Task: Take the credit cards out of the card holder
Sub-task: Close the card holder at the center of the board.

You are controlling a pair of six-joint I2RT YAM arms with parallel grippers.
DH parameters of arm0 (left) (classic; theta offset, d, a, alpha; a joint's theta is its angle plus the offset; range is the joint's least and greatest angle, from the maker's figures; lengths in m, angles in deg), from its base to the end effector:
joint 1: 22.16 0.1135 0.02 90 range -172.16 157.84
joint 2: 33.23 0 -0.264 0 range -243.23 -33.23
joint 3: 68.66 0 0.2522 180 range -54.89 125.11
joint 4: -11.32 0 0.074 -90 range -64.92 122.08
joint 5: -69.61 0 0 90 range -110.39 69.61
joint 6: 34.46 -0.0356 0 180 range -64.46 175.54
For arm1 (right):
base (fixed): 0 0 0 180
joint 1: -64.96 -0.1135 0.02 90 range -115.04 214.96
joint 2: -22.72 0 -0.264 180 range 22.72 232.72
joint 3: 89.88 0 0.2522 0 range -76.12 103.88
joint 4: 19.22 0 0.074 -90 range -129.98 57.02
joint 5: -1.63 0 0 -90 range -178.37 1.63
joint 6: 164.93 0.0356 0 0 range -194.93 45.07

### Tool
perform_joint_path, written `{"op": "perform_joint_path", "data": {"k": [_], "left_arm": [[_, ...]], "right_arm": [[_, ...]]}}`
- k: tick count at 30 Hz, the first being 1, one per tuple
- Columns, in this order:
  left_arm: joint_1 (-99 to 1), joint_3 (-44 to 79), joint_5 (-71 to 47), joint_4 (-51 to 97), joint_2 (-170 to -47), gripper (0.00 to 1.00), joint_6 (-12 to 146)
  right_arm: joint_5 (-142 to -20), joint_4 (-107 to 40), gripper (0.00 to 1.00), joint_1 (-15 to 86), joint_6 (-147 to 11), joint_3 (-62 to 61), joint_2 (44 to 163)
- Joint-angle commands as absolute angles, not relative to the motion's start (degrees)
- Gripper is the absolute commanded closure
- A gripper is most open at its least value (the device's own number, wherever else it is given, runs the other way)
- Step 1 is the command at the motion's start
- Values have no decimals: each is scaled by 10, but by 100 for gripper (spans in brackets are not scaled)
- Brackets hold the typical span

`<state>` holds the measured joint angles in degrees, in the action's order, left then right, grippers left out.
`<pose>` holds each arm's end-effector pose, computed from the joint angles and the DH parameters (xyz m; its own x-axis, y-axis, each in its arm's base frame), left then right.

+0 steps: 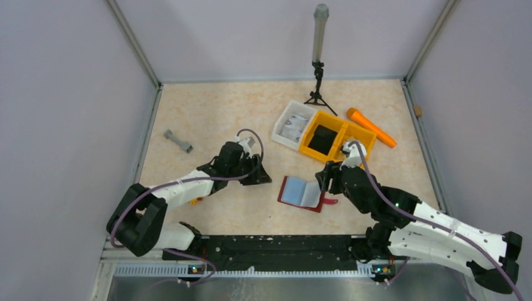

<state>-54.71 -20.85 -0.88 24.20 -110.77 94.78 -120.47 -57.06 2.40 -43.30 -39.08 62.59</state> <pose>0.2138 -0.1506 0.1734 -0.8938 -0.1368 -0.4270 0.1923 0.7434 -0.6407 0.0895 0.1314 0.2834 -0.4573 0.0833 -0.8854 -0.3448 0.9011 0.2629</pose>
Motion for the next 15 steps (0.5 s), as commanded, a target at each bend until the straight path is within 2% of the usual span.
{"op": "perform_joint_path", "data": {"k": [1, 4, 6, 7, 9, 12, 15], "left_arm": [[-581, -169, 14, 248, -1089, 52, 920], [-606, -143, 12, 248, -1112, 48, 919], [-618, -128, 8, 248, -1132, 43, 919], [-625, -120, 3, 257, -1144, 39, 918], [-631, -101, -18, 284, -1165, 35, 912], [-633, -63, -53, 348, -1203, 34, 899], [-632, -57, -47, 346, -1221, 36, 897]], "right_arm": [[-1230, -744, 44, 90, -342, -365, 622], [-1211, -752, 43, 97, -278, -375, 618], [-1192, -732, 36, 107, -247, -398, 607], [-1172, -715, 34, 116, -238, -413, 600], [-1123, -686, 33, 147, -224, -443, 590], [-1093, -695, 40, 187, -181, -484, 583], [-1094, -714, 48, 191, -136, -517, 578]]}}
